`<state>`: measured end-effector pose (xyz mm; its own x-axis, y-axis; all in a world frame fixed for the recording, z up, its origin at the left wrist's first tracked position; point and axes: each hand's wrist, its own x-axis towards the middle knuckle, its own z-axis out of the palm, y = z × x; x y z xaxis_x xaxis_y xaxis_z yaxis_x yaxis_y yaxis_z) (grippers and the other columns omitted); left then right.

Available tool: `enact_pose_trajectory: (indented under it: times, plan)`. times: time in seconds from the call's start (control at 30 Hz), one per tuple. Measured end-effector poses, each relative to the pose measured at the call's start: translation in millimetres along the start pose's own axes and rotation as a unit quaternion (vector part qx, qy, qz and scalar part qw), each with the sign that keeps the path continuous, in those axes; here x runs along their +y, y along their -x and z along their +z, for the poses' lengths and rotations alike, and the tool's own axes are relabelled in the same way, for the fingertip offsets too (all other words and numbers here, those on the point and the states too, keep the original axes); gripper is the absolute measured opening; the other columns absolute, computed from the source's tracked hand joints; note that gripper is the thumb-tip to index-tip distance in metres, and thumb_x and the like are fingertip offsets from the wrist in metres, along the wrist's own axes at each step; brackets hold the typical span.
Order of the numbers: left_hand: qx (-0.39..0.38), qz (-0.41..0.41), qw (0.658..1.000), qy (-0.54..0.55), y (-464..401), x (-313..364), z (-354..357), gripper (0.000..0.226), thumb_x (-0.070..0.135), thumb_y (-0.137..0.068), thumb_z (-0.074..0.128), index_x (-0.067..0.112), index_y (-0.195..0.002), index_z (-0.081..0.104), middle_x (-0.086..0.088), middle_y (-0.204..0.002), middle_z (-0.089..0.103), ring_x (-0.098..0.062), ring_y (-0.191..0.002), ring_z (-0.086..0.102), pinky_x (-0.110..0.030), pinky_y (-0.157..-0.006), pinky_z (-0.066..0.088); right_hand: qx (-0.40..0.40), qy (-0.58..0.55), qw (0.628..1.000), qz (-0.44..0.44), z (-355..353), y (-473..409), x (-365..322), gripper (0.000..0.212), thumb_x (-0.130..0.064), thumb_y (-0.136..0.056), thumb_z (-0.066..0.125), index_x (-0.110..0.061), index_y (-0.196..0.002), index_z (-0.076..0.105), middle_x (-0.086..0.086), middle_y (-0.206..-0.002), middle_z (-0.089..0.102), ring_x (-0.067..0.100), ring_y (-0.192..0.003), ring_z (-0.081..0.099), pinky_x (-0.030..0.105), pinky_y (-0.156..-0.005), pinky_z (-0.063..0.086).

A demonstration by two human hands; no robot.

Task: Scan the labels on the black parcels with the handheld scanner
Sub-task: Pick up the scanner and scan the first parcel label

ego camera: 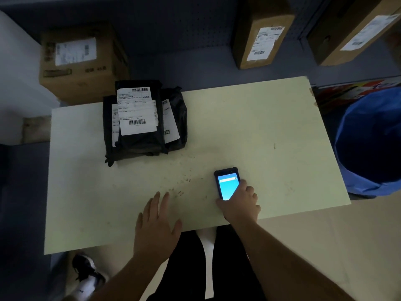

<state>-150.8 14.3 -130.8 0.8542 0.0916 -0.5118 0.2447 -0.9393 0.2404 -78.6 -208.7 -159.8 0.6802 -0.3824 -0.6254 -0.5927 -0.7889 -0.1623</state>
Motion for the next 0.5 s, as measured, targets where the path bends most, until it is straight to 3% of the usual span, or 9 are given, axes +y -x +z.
enact_pose_trajectory:
  times: [0.27,0.37,0.5]
  plan:
    - [0.022,-0.002,1.0,0.012,-2,-2,-17,0.083,0.057,-0.098,0.048,0.029,-0.166,0.01,-0.003,-0.175,0.013,-0.027,-0.16,0.017,-0.051,-0.126,0.026,-0.03,-0.05,0.997,-0.043,-19,11,-8,0.1,-0.043,-0.074,0.088,-0.03,-0.156,0.032,0.003,-0.138,0.052,0.03,-0.117,0.063,0.048,-0.091,0.065]
    - [0.049,-0.004,0.999,0.006,-9,-3,-28,0.084,0.056,-0.097,0.05,0.028,-0.166,0.012,-0.004,-0.173,0.018,-0.028,-0.158,0.021,-0.052,-0.124,0.031,-0.027,-0.057,0.997,-0.055,-29,13,-16,0.101,-0.041,-0.075,0.091,-0.029,-0.157,0.033,0.002,-0.14,0.056,0.029,-0.119,0.064,0.043,-0.091,0.066]
    - [0.073,-0.006,0.997,0.009,-22,3,-49,0.084,0.055,-0.098,0.05,0.027,-0.166,0.009,-0.004,-0.174,0.013,-0.027,-0.16,0.017,-0.049,-0.126,0.027,-0.009,-0.06,0.996,-0.069,-44,15,-29,0.094,-0.039,-0.077,0.09,-0.025,-0.153,0.036,0.004,-0.138,0.057,0.03,-0.119,0.064,0.043,-0.091,0.062]
